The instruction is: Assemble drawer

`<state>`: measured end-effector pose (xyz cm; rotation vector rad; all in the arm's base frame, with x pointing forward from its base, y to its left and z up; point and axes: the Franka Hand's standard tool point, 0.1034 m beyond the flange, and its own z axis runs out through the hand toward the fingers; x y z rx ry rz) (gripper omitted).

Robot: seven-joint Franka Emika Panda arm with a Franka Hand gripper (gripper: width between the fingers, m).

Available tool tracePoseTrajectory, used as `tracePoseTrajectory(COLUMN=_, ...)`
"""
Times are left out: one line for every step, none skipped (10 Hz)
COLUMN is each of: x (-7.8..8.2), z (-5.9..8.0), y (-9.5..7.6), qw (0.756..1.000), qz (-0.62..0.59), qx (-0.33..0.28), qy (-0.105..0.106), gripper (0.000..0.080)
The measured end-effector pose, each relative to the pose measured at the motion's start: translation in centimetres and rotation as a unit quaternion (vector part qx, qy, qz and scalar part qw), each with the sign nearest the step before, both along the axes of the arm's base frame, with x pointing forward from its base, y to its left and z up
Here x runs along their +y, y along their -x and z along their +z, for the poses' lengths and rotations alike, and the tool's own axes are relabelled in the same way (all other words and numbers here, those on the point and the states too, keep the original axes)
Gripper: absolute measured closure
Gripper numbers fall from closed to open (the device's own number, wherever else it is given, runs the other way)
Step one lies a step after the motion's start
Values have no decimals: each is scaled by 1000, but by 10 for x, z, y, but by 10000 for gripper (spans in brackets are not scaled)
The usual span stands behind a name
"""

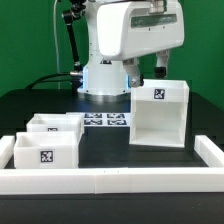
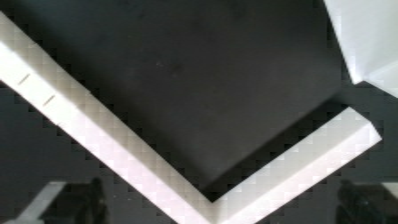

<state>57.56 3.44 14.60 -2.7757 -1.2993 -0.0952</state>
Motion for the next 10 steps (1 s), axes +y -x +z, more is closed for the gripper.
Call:
tracePoseTrajectory(x=0, z=0, y=0, qw=1000, qz=0, qx=0, qy=0, gripper=150)
tracePoseTrajectory(x=0, z=0, y=0, qw=1000, qz=0, qx=0, qy=0, gripper=150)
tracePoseTrajectory(x=0, z=0, y=0, qw=1000, qz=0, qx=0, qy=0, gripper=150)
tracePoseTrajectory(x=0, z=-1, y=0, qw=1000, qz=0, qx=0, qy=0, gripper=150)
tracePoseTrajectory(x=0, z=-1, y=2, qw=1000, qz=-2, qx=1, qy=1, gripper=150)
tracePoseTrajectory(x=-1, z=0, y=8, qw=1000, qz=-12, qx=5, qy=2, gripper=150)
tracePoseTrajectory(x=2, z=3, y=18, qw=999, qz=-50, qx=10, qy=3, gripper=150)
tracePoseTrajectory(x=7, z=5, y=30, qw=997, qz=-76, qx=16, qy=4, gripper=150)
tracePoseTrajectory(x=15, z=5, y=41, qw=995, qz=-101, qx=23, qy=5, gripper=150)
tracePoseTrajectory(x=18, z=4, y=43, qw=988, qz=-149, qx=29, qy=3, gripper=150)
